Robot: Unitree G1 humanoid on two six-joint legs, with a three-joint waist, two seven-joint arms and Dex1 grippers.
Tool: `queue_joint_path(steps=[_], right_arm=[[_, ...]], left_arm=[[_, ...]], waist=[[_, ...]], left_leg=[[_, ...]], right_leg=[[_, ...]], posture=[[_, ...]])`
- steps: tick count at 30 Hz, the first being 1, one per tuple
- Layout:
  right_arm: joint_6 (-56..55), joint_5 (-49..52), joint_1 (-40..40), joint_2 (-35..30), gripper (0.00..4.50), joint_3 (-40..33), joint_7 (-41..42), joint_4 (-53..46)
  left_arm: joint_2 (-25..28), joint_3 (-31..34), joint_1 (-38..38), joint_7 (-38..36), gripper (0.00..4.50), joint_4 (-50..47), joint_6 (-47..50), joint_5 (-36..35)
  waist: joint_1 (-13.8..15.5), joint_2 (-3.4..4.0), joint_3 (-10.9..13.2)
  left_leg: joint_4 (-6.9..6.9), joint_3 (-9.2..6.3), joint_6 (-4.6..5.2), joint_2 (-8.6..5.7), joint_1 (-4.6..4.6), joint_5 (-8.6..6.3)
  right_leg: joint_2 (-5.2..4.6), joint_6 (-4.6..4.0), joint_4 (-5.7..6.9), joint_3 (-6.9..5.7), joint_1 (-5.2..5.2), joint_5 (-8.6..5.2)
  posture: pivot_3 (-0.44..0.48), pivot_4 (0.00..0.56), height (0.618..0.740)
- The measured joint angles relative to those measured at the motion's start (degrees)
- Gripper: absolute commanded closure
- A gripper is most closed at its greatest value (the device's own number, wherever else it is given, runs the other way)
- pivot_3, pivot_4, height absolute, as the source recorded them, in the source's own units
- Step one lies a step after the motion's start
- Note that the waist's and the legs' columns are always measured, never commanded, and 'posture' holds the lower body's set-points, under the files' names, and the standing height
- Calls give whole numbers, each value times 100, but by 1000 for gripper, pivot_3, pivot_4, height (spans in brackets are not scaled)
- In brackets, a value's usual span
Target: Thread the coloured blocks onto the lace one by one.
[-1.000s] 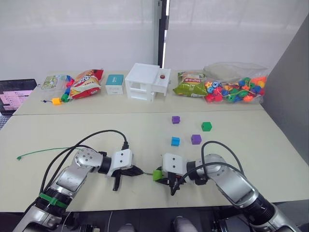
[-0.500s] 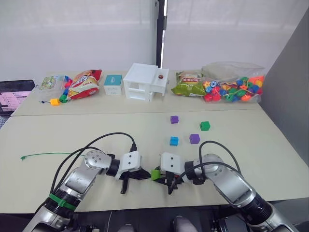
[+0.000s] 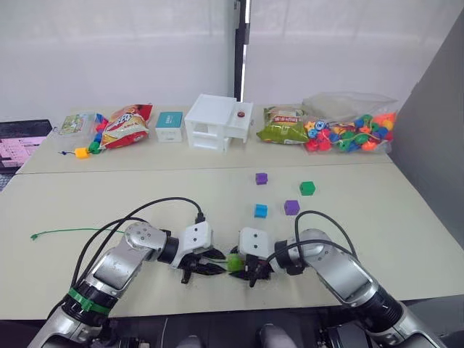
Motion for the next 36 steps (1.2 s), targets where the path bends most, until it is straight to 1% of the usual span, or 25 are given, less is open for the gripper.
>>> queue_joint_path(steps=[2,4,8,11,13,17,22,27,31,35,36], right_arm=[[112,67,84,-161,0,-74,33,-154],[188,197,125,-335,0,-200,46,-288],[335,409,213,-670,0,-480,142,-566],[329,469,306,-979,0,-557,193,-586],[282,465,307,-1064,0,-544,217,-578],[207,423,300,-1082,0,-449,225,-566],[160,265,196,-997,0,-249,130,-491],[161,220,185,-998,0,-239,116,-492],[165,201,183,-994,0,-220,91,-505],[147,200,158,-966,0,-184,76,-480],[124,200,154,-965,0,-178,76,-468]], left_arm=[[117,1,-157,-69,1083,-56,67,-4],[202,-2,-225,-123,451,-85,90,1],[200,-134,-370,-227,451,-292,331,-57],[-2,-323,-544,-162,451,-366,516,-53],[-115,-538,-605,-48,451,-326,537,101],[-122,-748,-620,93,451,-242,549,320],[-245,-1022,-667,345,451,-244,449,714],[-358,-1137,-717,535,451,-253,451,886],[-362,-1214,-791,523,1581,-267,481,961],[-256,-1251,-862,407,2928,-289,505,960],[-242,-1250,-874,377,3184,-288,495,959]], waist=[[20,0,0],[25,0,0],[35,-2,2],[47,-4,3],[38,-5,3],[-6,-5,4],[62,-5,3],[116,-5,3],[128,-5,3],[109,-5,3],[104,-4,3]], left_leg=[[0,0,0,-3,-5,0],[-1,0,0,-5,-11,0],[-1,0,1,-4,-19,-1],[0,1,1,-5,-19,-1],[0,1,2,-4,-19,-1],[-1,1,2,-1,-16,-1],[4,1,1,-6,-17,-1],[7,1,1,-6,-15,0],[7,2,1,-5,-13,0],[6,1,1,-4,-11,0],[6,1,1,-4,-11,0]], right_leg=[[-3,0,-1,0,-2,0],[-6,0,-10,0,-3,0],[-6,1,-26,-2,-3,0],[-7,1,-35,-2,3,0],[-5,1,-35,-2,2,0],[0,1,-30,-1,-3,0],[-7,2,-34,-1,7,0],[-7,2,-35,-1,10,0],[-6,2,-35,-1,10,0],[-4,2,-32,-1,9,0],[-4,2,-31,-1,9,0]], posture=[[0,150,740],[0,150,740],[0,150,740],[0,150,740],[0,150,740],[0,150,740],[0,150,740],[0,150,740],[0,150,740],[0,150,740],[0,150,740]])
